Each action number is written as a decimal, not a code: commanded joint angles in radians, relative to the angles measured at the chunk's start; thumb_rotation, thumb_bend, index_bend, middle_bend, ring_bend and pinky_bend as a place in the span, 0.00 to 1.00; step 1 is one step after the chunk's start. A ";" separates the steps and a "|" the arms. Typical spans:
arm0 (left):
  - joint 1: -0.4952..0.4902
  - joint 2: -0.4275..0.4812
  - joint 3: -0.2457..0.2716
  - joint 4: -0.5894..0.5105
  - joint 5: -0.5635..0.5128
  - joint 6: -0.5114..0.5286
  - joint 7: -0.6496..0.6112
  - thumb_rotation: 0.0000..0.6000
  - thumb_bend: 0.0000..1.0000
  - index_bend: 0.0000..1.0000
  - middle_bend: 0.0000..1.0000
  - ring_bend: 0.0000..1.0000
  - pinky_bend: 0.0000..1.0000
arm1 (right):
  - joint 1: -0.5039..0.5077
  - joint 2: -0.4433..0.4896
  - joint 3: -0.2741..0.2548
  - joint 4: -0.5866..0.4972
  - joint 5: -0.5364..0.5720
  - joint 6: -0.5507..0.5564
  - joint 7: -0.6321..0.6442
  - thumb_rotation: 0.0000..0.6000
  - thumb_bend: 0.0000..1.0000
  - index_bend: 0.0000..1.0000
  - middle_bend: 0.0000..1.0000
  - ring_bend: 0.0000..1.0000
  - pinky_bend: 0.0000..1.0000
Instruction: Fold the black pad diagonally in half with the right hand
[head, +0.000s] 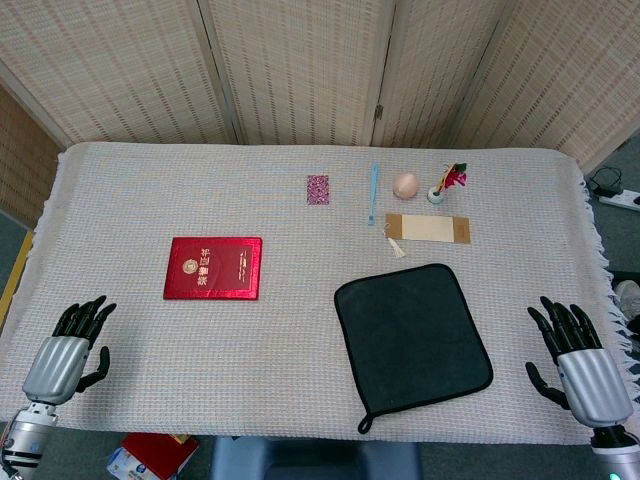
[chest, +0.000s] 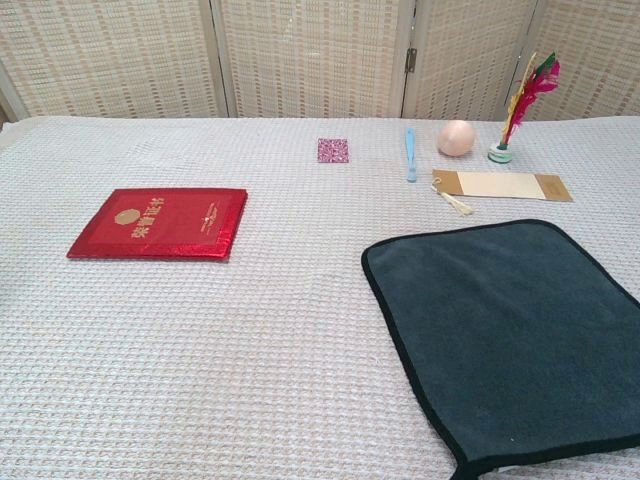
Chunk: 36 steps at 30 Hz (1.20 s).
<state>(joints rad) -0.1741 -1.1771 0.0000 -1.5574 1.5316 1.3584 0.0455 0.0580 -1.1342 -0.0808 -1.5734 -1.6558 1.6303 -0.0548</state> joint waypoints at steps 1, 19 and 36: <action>0.000 0.003 -0.002 0.000 -0.004 0.001 -0.008 0.79 0.75 0.05 0.03 0.00 0.00 | 0.013 -0.033 0.023 0.057 -0.016 -0.003 0.010 0.91 0.46 0.00 0.00 0.00 0.00; 0.028 0.049 -0.019 -0.013 -0.024 0.062 -0.058 0.80 0.75 0.05 0.03 0.00 0.00 | 0.566 -0.181 0.255 0.116 0.086 -0.707 0.045 0.91 0.46 0.32 0.00 0.00 0.00; 0.052 0.070 -0.041 -0.019 -0.041 0.109 -0.089 0.80 0.77 0.05 0.03 0.00 0.00 | 0.867 -0.538 0.298 0.479 0.279 -1.005 -0.052 0.99 0.46 0.35 0.00 0.00 0.00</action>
<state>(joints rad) -0.1220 -1.1070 -0.0410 -1.5765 1.4905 1.4669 -0.0427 0.9049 -1.6508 0.2170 -1.1180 -1.3908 0.6424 -0.0970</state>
